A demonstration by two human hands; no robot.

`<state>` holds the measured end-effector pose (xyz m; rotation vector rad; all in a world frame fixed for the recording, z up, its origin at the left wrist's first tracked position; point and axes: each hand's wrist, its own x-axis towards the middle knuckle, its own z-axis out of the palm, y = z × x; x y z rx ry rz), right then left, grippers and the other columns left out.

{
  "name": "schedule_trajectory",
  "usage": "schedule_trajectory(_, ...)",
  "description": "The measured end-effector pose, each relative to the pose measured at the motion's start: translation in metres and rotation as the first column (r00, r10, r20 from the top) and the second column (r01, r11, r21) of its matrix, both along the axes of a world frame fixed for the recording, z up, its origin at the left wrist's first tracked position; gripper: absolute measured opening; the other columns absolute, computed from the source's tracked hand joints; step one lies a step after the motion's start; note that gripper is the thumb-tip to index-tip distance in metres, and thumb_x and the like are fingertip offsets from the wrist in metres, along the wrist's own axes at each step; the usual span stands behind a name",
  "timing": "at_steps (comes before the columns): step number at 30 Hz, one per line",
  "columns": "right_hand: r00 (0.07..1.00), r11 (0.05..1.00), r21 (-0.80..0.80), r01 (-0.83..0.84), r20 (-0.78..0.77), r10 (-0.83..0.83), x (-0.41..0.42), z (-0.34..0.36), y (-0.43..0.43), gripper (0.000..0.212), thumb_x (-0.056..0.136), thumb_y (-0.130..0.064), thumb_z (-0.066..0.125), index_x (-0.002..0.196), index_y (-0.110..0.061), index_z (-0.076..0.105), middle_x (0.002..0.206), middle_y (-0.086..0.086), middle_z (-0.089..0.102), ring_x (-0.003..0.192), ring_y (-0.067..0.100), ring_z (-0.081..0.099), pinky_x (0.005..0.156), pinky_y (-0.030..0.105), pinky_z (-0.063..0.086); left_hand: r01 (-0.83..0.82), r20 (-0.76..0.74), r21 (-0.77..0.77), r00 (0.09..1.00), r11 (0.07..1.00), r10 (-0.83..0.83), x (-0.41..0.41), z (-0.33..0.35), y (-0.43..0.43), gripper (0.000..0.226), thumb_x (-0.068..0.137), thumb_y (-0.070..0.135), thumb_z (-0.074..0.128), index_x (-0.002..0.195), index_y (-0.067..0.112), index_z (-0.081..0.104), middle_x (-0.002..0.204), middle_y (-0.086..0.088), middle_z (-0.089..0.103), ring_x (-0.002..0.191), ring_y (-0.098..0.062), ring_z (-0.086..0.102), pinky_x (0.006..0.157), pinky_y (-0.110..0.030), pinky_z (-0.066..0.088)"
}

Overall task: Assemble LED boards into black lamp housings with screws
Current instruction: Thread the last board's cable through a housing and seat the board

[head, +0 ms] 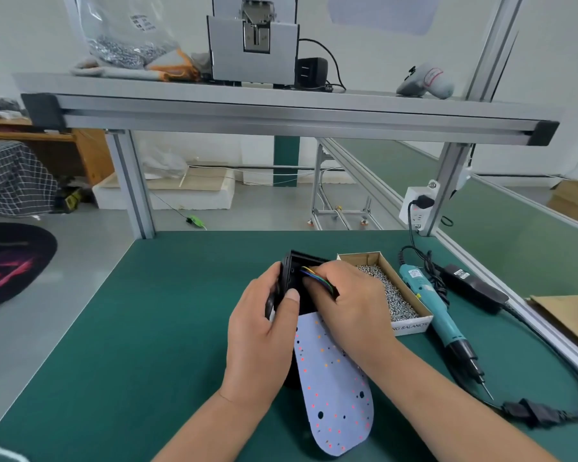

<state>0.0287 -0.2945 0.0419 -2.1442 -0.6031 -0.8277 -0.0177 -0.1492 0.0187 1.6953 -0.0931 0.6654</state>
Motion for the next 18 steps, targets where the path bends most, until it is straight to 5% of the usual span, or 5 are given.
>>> schedule_trajectory(9,0.97,0.978,-0.174,-0.113,-0.233,0.071,0.001,0.013,0.0,0.017,0.099,-0.029,0.059,0.084,-0.022,0.062,0.078,-0.009,0.059,0.075,0.011,0.056,0.066,0.038,0.047,-0.026,0.001,0.032,1.0,0.999,0.026,0.002,-0.001,0.0,0.032,0.094,0.043,0.055,0.124,0.048,0.066,0.111,0.022,0.071,0.11,-0.009,0.067,0.086,-0.008,0.045)
schedule_trajectory(18,0.963,0.916,-0.384,-0.113,-0.27,0.005,0.005,0.018,-0.001,0.017,0.101,-0.037,0.052,0.092,-0.024,0.058,0.087,-0.006,0.065,0.081,0.017,0.057,0.069,0.04,0.048,0.015,-0.084,-0.031,0.996,0.999,-0.017,0.004,0.009,-0.005,0.034,0.092,0.044,0.057,0.114,0.069,0.061,0.112,0.027,0.072,0.109,0.001,0.067,0.086,-0.014,0.049)
